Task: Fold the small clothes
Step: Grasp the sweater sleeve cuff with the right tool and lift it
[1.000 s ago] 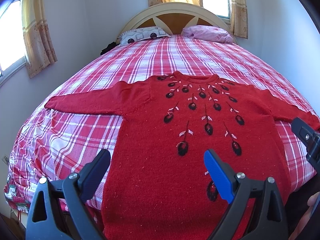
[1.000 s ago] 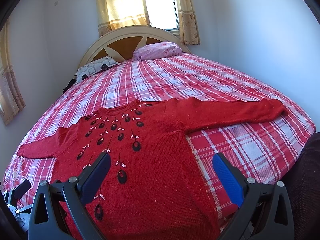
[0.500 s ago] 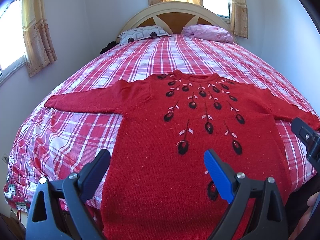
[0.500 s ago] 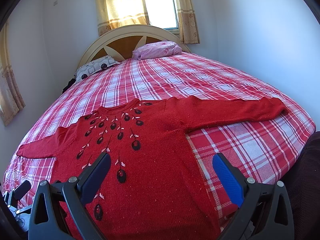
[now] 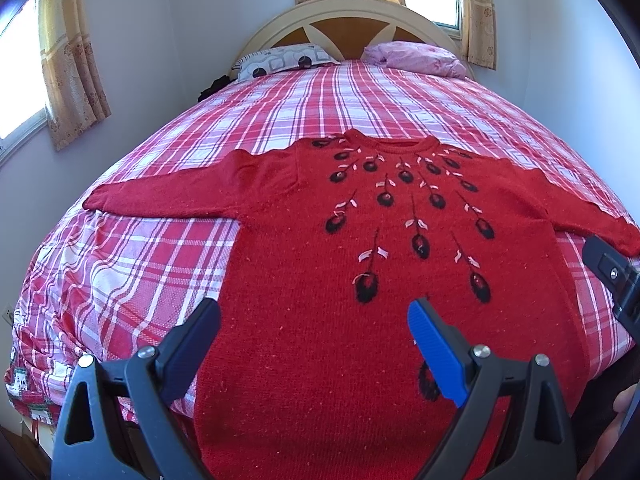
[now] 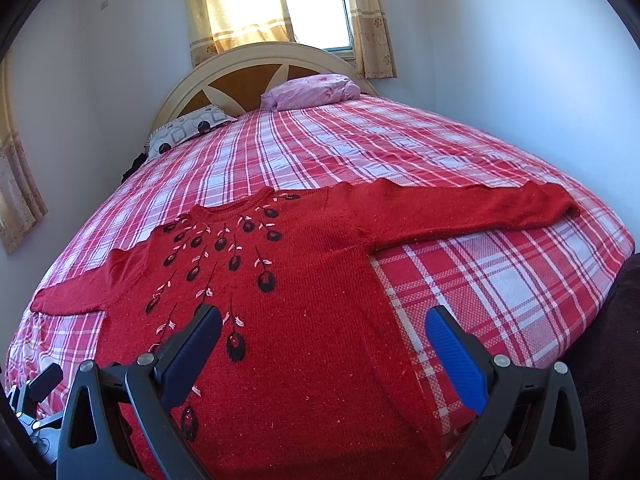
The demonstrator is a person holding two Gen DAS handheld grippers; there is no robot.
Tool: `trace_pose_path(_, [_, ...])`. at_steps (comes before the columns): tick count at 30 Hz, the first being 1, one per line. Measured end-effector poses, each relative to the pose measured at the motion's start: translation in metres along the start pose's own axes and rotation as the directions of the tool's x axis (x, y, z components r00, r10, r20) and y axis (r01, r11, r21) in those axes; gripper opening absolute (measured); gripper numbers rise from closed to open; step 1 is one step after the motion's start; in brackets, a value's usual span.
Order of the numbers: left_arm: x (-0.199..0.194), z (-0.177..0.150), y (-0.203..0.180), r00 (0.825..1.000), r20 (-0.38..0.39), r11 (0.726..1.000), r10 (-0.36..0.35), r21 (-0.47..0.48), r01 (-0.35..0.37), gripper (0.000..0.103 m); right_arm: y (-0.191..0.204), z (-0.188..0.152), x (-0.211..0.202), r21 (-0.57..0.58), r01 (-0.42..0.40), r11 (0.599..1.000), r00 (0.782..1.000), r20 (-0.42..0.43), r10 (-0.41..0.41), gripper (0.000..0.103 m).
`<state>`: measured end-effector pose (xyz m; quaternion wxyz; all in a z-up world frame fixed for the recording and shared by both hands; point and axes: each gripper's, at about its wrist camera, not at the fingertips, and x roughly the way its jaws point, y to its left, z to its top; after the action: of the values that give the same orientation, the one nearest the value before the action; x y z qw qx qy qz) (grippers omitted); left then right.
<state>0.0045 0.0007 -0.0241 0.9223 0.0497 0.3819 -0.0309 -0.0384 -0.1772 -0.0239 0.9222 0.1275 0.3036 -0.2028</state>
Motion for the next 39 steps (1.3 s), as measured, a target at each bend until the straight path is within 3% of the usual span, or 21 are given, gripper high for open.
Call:
trace_pose_path(8, [0.015,0.001,0.001,0.998,-0.006,0.998,-0.069,0.003,0.069,0.097,-0.047,0.017,0.027,0.063,0.072,0.995,0.997,0.012,-0.073,0.102])
trace_pose_path(11, [0.025,0.006,0.003,0.995,-0.008,0.995,-0.095,0.005,0.095,0.097,-0.096,0.036,0.034,0.147,0.178,0.973,0.98,0.064,-0.189,0.102])
trace_pose_path(14, [0.032,0.014,0.005,0.993,0.005,0.993,-0.116,-0.002,0.116,0.097,-0.173,0.057,0.038,0.324,0.271,0.906,0.943,0.102,-0.318,0.102])
trace_pose_path(17, [0.039,0.02,0.005,0.994,0.017,0.994,-0.107,0.012,0.106,0.097,-0.243,0.068,0.042,0.487,0.276,0.829,0.929,0.085,-0.36,0.099])
trace_pose_path(21, [0.05,0.024,0.008,0.996,0.01,0.996,-0.087,0.011,0.087,0.097,-0.337,0.074,0.066,0.659,0.216,0.72,0.961,-0.012,-0.278,0.087])
trace_pose_path(24, [0.057,0.025,0.014,0.994,-0.023,0.994,-0.104,-0.036,0.104,0.097,-0.373,0.069,0.089,0.753,0.147,0.641,0.983,-0.041,-0.177,0.073])
trace_pose_path(26, [0.061,0.027,0.017,0.994,-0.037,0.993,-0.105,-0.054,0.103,0.097,-0.385,0.069,0.105,0.778,0.111,0.619,0.992,-0.045,-0.121,0.069])
trace_pose_path(30, [0.062,0.027,0.022,0.995,-0.041,0.994,-0.09,-0.067,0.087,0.097,-0.395,0.079,0.113,0.8,0.077,0.595,0.993,-0.01,-0.115,0.069])
trace_pose_path(31, [0.062,0.026,0.023,0.995,-0.042,0.994,-0.088,-0.069,0.085,0.097,-0.399,0.08,0.115,0.81,0.071,0.582,0.994,-0.007,-0.113,0.063])
trace_pose_path(33, [0.062,0.026,0.027,0.995,-0.047,0.993,-0.088,-0.084,0.084,0.097,-0.412,0.076,0.121,0.835,0.055,0.548,0.995,-0.002,-0.096,0.036])
trace_pose_path(34, [0.062,0.025,0.028,0.995,-0.049,0.992,-0.091,-0.094,0.086,0.097,-0.417,0.073,0.128,0.841,0.033,0.54,0.999,-0.005,-0.053,0.012])
trace_pose_path(35, [0.063,0.025,0.03,0.994,-0.05,0.991,-0.094,-0.101,0.088,0.097,-0.419,0.07,0.13,0.844,0.022,0.536,1.0,-0.006,-0.03,0.006])
trace_pose_path(36, [0.062,0.024,0.032,0.994,-0.051,0.99,-0.097,-0.11,0.091,0.097,-0.418,0.069,0.129,0.84,0.015,0.543,1.0,0.003,-0.031,0.006])
trace_pose_path(39, [0.062,0.024,0.034,0.994,-0.051,0.989,-0.098,-0.116,0.092,0.097,-0.407,0.078,0.111,0.789,0.06,0.611,0.996,-0.002,-0.094,0.006])
